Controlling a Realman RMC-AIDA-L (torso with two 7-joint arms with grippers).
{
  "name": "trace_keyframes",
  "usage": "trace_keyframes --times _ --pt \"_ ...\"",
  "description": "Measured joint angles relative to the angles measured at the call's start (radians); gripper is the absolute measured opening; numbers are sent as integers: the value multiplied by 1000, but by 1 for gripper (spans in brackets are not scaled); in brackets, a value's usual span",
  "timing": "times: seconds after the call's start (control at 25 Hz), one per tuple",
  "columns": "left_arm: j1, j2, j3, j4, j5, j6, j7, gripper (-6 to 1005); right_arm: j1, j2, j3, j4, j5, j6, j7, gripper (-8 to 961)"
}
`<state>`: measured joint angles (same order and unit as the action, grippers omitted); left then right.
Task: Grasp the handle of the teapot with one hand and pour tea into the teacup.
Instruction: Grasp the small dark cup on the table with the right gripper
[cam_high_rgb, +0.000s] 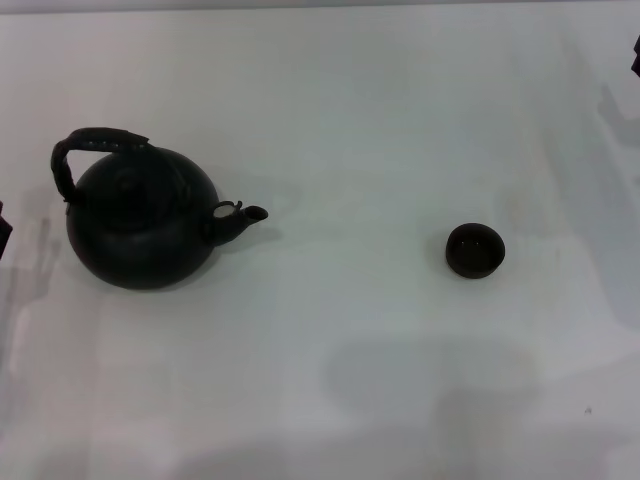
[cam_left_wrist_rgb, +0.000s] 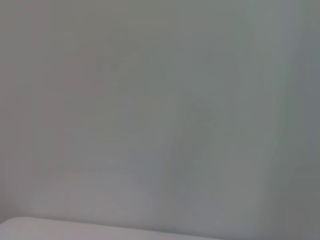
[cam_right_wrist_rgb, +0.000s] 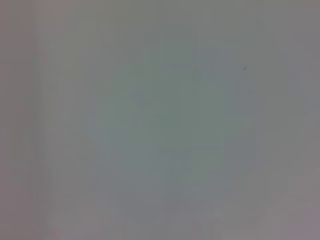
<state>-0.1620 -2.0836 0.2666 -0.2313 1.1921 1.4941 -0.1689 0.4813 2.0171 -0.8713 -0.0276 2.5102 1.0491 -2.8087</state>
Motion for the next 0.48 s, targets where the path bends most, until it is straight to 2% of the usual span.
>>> trace_keyframes --times 0.48 --pt "-2 1 -1 3 -2 -5 -2 811 9 4 -8 10 -2 -1 0 862"
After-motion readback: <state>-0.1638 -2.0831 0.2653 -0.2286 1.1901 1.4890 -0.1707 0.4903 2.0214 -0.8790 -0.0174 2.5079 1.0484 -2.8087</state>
